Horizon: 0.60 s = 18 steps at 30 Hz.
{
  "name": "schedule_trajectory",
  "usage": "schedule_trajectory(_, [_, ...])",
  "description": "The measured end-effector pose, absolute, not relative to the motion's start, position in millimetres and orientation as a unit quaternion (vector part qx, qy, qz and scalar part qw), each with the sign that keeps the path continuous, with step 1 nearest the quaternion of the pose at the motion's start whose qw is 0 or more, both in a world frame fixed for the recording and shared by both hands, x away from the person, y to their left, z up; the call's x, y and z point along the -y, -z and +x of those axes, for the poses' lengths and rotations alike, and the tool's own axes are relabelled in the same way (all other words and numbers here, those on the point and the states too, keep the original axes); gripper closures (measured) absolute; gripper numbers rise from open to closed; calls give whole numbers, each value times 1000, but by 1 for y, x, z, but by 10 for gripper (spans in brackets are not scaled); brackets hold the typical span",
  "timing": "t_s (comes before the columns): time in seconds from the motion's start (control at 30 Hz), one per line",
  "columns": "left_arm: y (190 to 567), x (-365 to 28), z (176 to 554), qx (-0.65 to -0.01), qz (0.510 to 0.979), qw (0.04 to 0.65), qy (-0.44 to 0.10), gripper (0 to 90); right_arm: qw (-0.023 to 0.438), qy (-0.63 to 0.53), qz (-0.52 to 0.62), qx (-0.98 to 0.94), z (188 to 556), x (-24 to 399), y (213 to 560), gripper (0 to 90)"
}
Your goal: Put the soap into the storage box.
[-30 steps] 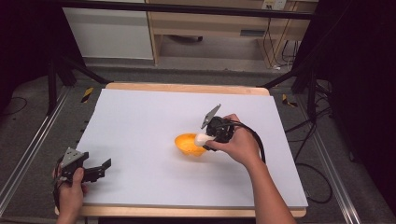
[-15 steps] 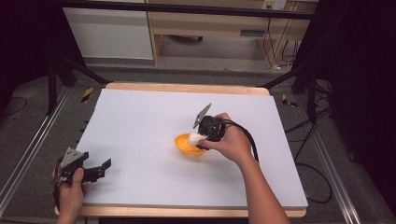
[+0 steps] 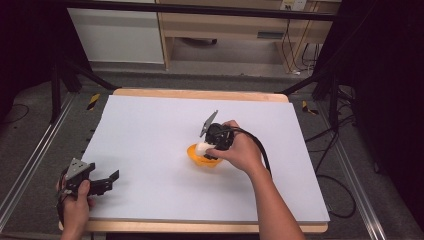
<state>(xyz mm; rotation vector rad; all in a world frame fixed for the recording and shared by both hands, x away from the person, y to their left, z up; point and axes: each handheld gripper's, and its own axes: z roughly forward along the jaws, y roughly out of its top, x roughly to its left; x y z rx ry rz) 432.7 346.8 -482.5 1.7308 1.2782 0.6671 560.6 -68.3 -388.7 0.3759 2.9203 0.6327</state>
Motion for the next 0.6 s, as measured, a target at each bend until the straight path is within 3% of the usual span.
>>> schedule_trajectory(0.6, [483, -347, 433, -512, 694, 430, -267, 21, 58, -198, 118, -971, 569, 55, 400, 484])
